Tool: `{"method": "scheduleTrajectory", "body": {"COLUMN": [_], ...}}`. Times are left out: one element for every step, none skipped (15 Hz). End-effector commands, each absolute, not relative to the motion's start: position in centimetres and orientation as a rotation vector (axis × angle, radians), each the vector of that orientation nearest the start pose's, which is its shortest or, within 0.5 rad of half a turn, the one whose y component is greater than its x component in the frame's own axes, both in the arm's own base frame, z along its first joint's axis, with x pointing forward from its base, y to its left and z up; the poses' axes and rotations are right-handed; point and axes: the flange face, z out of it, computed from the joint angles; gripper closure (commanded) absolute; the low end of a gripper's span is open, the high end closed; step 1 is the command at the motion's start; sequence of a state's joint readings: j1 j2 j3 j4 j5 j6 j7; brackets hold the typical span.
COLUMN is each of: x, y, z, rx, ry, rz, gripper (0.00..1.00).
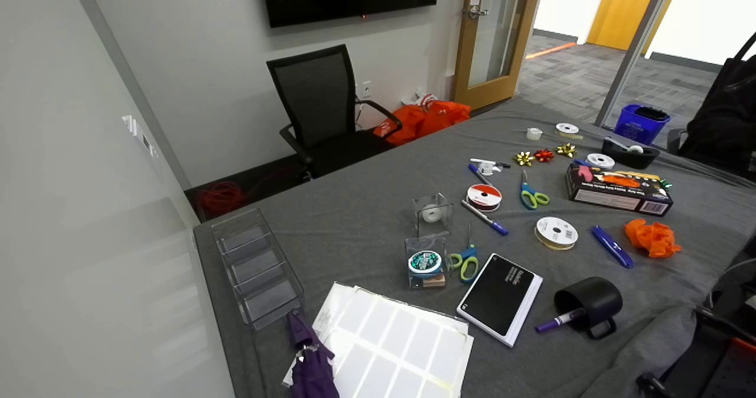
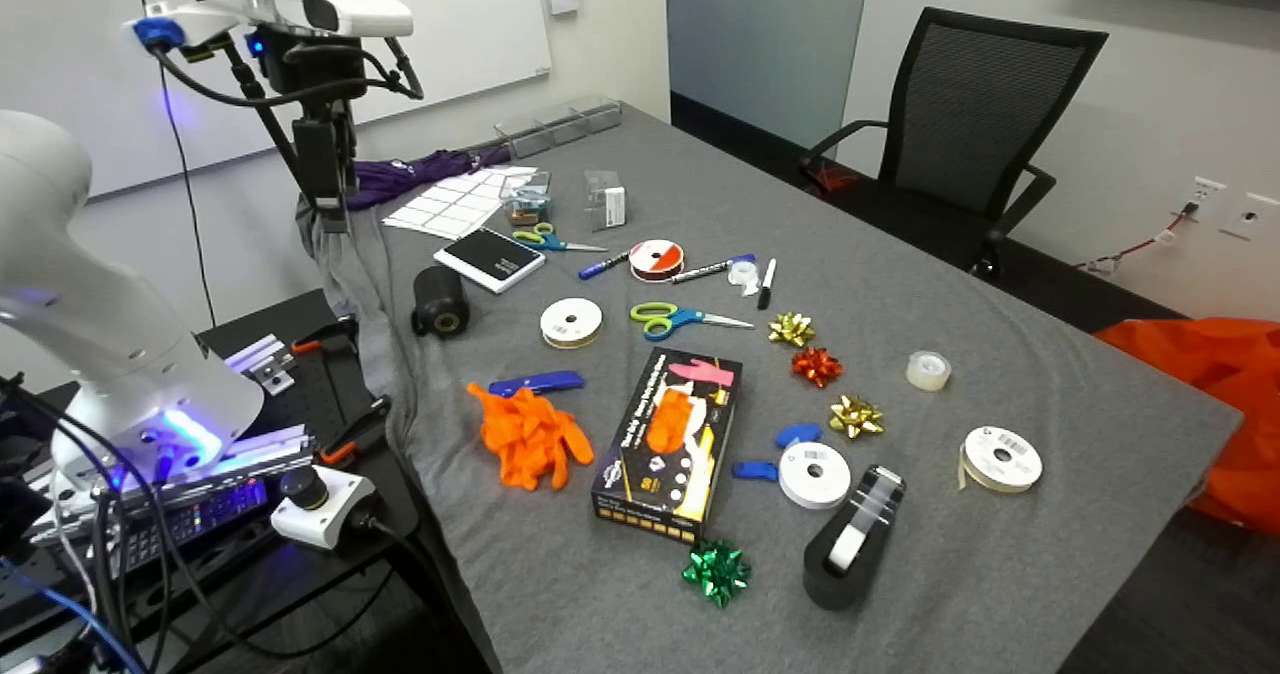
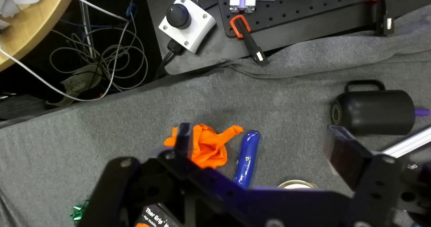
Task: Place the black mug upright.
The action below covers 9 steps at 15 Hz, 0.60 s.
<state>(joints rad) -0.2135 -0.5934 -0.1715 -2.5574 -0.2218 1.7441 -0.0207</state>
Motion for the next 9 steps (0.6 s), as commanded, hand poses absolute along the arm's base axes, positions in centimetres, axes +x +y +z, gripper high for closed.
{"method": "scheduleTrajectory", "body": {"x": [31.06, 31.06, 31.04, 31.01, 30.99, 30.99, 31.00, 31.00, 31.00], "y": [-14.29, -13.83, -13.60, -13.55, -13.54, -13.54, -13.54, -13.54, -13.54], "z": [44.27, 44.10, 44.00, 43.99, 44.00, 44.01, 44.01, 44.01, 44.01], "rx": [-3.171, -3.177, -3.180, -3.181, -3.181, -3.181, -3.181, -3.181, -3.181], "ry": [0.426, 0.430, 0.431, 0.431, 0.431, 0.431, 0.431, 0.431, 0.431], "rz": [0.382, 0.379, 0.376, 0.374, 0.373, 0.372, 0.372, 0.371, 0.371], "gripper": [0.00, 0.00, 0.00, 0.00, 0.00, 0.00, 0.00, 0.00, 0.00]}}
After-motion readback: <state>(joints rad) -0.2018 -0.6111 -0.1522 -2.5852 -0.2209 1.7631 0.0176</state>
